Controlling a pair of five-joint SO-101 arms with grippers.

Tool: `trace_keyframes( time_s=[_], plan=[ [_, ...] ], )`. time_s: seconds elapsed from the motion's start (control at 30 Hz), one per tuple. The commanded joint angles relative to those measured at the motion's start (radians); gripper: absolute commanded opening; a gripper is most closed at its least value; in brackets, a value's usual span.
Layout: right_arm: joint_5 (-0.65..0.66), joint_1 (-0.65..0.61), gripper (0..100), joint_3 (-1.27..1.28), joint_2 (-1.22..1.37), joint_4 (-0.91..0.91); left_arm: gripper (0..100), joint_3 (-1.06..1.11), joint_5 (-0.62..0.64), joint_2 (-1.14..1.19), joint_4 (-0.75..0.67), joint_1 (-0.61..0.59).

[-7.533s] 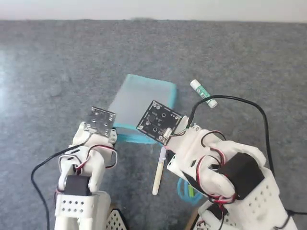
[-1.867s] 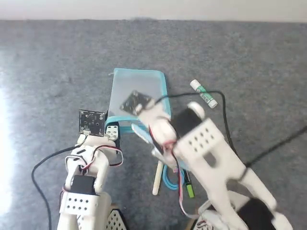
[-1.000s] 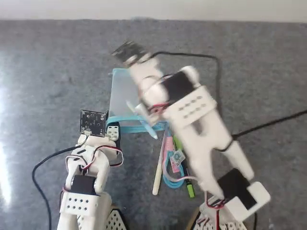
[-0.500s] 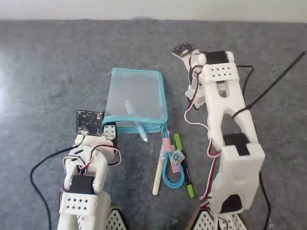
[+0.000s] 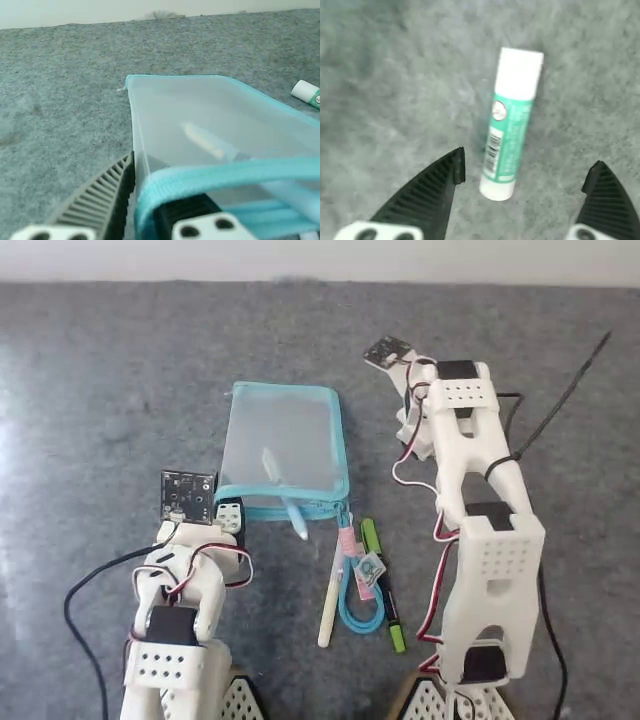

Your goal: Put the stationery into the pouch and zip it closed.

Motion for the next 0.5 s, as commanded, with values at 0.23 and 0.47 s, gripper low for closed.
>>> trace_keyframes(
  time_s=[0.23,0.47],
  plan=[
    [0.021,0.047,29.4,-0.052,0.082,-0.015,1,-0.012,-0.015,-0.012,0.002,-0.006],
    [0.015,0.05,12.1,-0.052,0.088,-0.012,1,-0.012,-0.014,-0.012,0.002,-0.009]
  ],
)
